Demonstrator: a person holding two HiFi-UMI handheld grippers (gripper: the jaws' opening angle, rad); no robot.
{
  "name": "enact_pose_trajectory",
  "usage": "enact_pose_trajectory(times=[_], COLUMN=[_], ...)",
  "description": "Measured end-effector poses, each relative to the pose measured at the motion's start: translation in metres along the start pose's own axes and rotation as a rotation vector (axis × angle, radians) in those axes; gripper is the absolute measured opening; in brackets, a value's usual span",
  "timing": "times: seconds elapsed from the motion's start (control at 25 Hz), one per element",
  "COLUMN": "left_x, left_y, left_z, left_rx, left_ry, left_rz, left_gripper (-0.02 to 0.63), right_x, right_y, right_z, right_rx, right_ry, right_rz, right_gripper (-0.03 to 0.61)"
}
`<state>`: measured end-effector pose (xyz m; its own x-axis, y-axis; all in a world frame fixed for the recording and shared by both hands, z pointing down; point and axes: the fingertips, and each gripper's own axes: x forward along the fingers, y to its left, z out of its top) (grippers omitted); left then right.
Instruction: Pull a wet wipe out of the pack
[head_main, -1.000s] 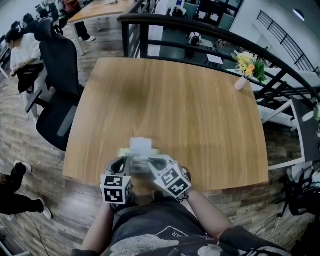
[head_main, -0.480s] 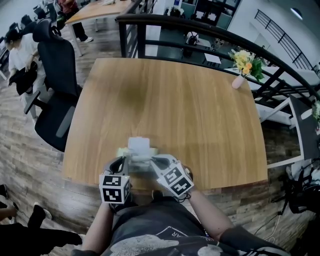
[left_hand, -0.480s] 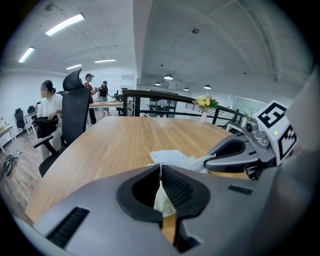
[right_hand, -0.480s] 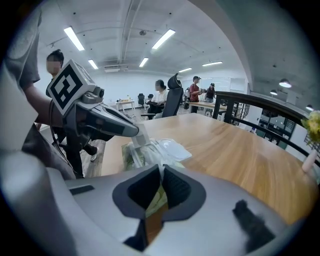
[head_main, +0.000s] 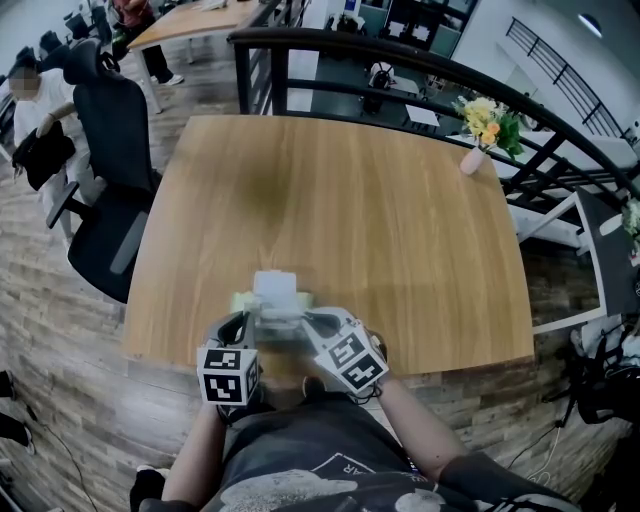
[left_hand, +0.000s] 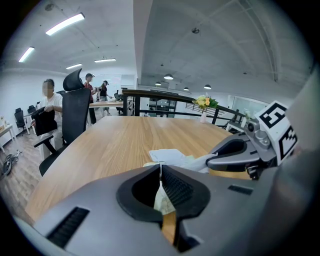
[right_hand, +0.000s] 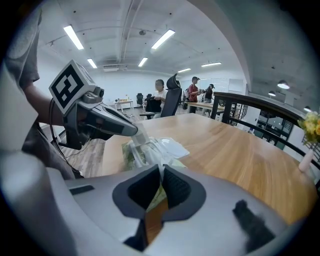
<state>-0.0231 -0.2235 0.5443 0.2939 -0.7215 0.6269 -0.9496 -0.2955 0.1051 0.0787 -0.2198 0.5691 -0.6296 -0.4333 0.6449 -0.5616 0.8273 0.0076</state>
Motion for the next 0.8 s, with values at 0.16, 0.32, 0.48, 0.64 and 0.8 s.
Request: enact_pose_trajectory(times=[0.16,0.32,0.48,0.64,0.8], left_x=[-0.0011,-0.0023,-0.0036,-0.0052,-0.0042], left_y=[-0.0001,-0.0004,-0.0019,-0.0025,-0.0044], left_z=[0.0013,0.0016,0.0014,0.0002,-0.0002], left_rx=[0.006,0.014,0.018,0.018,0.019], left_ry=[-0.001,-0.001,-0.001,-0.002,0.002], left_rz=[0.003,0.002,0.003,0.005,0.004], left_gripper=[0.025,0.025,0.025,0.025,0.025], right_x=[-0.0013,-0.002,-0.0043,-0.0061,-0.0077], right_y=[-0.0008,-0.0006,-0.0024,-0.0022,-0.0066], right_z=[-0.0024,-0.0029,-0.0019,-0.003,-0.0052], right_rx=[0.001,0.0,0.0,0.008,0.012], right_ry=[0.007,0.009,-0.003,-0.001,-0.001], right_rz=[-0.005,-0.013,-0.021,-0.023,-0.03], right_gripper=[0.032,0.032,0.032,0.032,0.032])
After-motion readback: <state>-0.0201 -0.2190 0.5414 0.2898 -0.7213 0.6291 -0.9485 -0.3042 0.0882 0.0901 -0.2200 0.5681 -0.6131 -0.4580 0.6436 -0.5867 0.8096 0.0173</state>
